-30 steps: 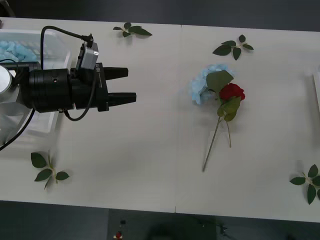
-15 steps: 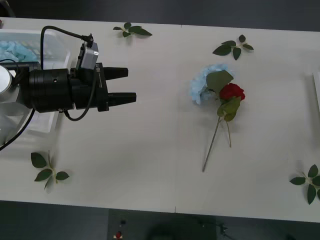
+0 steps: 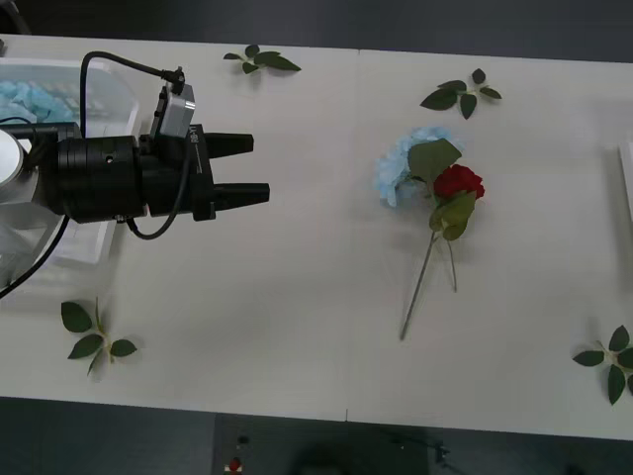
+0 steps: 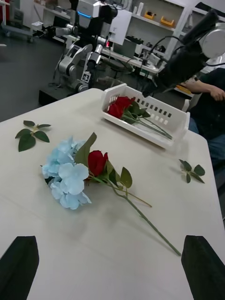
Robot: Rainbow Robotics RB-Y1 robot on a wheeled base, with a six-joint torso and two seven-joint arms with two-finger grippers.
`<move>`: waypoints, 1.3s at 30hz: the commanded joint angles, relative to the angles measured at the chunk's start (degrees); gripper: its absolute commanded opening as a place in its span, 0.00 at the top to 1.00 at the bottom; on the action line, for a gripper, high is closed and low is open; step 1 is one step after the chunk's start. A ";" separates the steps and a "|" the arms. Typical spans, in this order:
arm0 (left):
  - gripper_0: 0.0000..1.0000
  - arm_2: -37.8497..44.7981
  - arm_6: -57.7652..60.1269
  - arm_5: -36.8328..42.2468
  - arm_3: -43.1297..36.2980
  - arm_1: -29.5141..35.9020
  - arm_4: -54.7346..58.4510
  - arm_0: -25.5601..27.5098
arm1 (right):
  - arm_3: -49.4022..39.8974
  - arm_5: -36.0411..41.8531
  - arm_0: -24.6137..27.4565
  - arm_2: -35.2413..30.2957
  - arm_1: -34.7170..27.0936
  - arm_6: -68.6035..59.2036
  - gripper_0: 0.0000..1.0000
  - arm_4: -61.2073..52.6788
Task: Put the red flowers into the right box and the blue flowers into the left box
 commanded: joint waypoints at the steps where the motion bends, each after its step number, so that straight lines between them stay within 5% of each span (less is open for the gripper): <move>1: 0.11 -0.15 2.01 -0.21 -0.76 -0.68 0.15 -0.91 | -7.36 7.08 1.00 -1.86 1.29 -7.68 0.00 -3.75; 7: 0.11 -0.15 2.01 -0.21 -0.76 -0.60 0.32 -0.82 | -21.68 19.56 1.08 -1.33 6.83 -25.87 0.00 0.21; 15: 0.11 -0.07 2.01 -0.92 -0.76 -0.68 0.15 -0.82 | -29.33 23.78 -2.61 7.81 14.30 -40.81 0.00 11.28; 25: 0.11 -0.07 2.01 -1.18 -0.67 -0.68 0.15 -0.82 | -22.12 24.57 -14.30 23.10 22.56 -52.68 0.00 22.89; 39: 0.11 -0.07 2.01 -1.18 -0.67 -0.68 0.23 -0.56 | -9.82 20.00 -21.94 28.90 31.26 -50.57 0.00 26.84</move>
